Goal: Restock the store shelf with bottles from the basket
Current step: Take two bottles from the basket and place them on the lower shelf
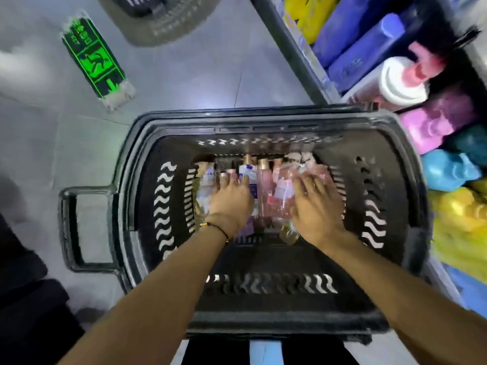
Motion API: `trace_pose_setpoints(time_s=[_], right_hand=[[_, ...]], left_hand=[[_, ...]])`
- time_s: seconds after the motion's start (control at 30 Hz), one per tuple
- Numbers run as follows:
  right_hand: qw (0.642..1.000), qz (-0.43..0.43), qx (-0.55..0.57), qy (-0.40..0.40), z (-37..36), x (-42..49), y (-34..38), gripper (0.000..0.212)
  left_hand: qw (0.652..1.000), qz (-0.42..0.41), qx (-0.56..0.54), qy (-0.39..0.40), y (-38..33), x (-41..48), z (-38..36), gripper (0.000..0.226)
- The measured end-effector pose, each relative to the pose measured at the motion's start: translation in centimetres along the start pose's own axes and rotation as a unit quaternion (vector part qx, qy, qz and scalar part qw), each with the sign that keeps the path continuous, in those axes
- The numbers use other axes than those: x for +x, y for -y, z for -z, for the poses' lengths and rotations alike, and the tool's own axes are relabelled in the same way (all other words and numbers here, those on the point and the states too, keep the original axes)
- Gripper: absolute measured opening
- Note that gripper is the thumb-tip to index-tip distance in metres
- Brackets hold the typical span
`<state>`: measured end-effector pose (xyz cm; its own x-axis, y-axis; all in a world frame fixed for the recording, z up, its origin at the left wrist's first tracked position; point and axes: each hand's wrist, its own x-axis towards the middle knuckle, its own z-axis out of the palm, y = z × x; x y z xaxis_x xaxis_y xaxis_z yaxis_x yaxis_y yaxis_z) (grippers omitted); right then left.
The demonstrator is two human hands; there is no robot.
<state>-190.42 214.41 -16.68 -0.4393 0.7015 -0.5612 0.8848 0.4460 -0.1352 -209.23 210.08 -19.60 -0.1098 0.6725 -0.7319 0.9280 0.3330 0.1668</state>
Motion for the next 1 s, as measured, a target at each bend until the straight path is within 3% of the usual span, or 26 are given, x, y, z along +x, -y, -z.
trace_pose_setpoints(time_s=[0.1,0.2,0.33,0.43,0.5,0.63,0.77,0.9,1.0], right_hand=[[0.999,-0.017,0.031,0.0,-3.1,2.2,0.0,0.072],[0.999,-0.004,0.026,-0.022,-4.8,3.7,0.1,0.061],[0.997,0.015,0.051,-0.06,-5.3,4.9,1.1,0.048],[0.997,-0.011,0.064,-0.041,-5.4,5.7,2.5,0.04],[0.998,-0.036,0.057,-0.002,-5.2,6.3,3.9,0.048],[0.992,-0.114,-0.008,0.057,-5.6,8.1,5.5,0.073],[0.984,-0.158,-0.068,0.047,-7.0,9.1,6.4,0.06],[0.978,-0.204,-0.02,-0.037,-8.9,9.1,7.4,0.042],[0.982,-0.154,0.0,-0.111,-10.9,8.3,7.7,0.048]], left_hand=[[0.996,0.05,-0.076,0.001,-0.6,3.5,-3.2,0.073],[0.993,0.078,-0.085,-0.009,-1.4,5.7,-4.5,0.091],[0.977,0.125,-0.171,-0.011,-1.0,6.6,-4.2,0.09],[0.97,0.142,-0.198,-0.008,0.3,5.2,-3.7,0.093],[0.961,0.159,-0.225,-0.014,1.2,3.6,-3.2,0.094],[0.913,0.168,-0.362,-0.085,3.1,0.2,-2.4,0.08],[0.857,0.163,-0.479,-0.098,4.4,-3.0,-2.7,0.072],[0.835,0.174,-0.512,-0.101,5.0,-5.0,-3.7,0.061],[0.834,0.172,-0.513,-0.105,5.3,-6.0,-4.1,0.051]])
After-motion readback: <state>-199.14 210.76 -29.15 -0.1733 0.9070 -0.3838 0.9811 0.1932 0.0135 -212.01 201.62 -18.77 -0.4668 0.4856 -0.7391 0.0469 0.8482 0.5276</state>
